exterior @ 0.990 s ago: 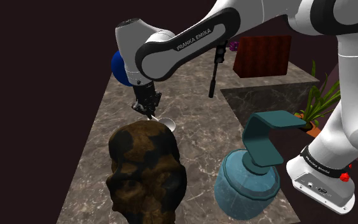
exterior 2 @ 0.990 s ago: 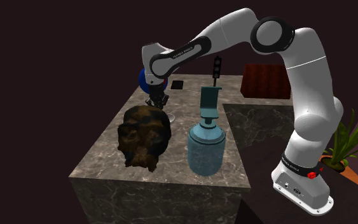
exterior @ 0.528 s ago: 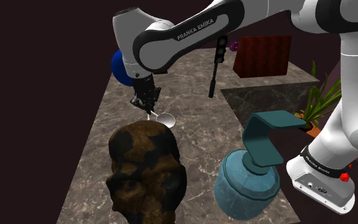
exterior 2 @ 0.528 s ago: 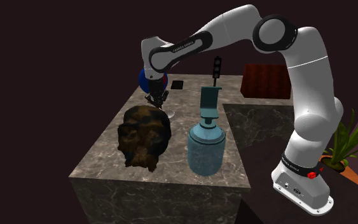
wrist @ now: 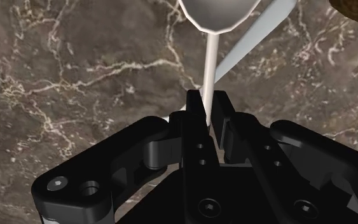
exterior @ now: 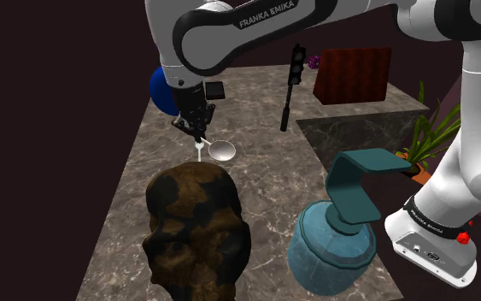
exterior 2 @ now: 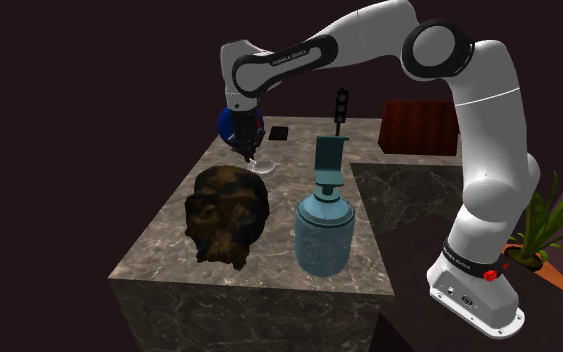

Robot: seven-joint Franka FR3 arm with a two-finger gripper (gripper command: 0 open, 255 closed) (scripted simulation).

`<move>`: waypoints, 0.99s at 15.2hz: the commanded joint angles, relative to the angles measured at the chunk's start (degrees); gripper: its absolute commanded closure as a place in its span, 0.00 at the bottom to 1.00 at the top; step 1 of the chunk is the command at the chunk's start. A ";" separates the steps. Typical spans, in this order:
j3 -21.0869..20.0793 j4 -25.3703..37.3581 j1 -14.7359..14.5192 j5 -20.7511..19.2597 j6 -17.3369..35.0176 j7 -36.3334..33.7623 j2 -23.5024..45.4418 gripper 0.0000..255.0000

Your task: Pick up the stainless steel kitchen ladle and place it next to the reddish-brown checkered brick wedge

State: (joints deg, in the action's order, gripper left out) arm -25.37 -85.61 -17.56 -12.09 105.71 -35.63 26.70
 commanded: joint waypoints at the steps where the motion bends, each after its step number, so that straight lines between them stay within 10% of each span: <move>1: -0.09 1.12 -0.05 0.18 -1.39 0.15 -0.28 1.00; 15: -0.50 11.16 -1.03 0.70 -11.84 0.90 -0.87 1.00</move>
State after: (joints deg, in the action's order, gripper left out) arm -25.85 -75.16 -18.57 -11.44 94.69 -34.84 25.92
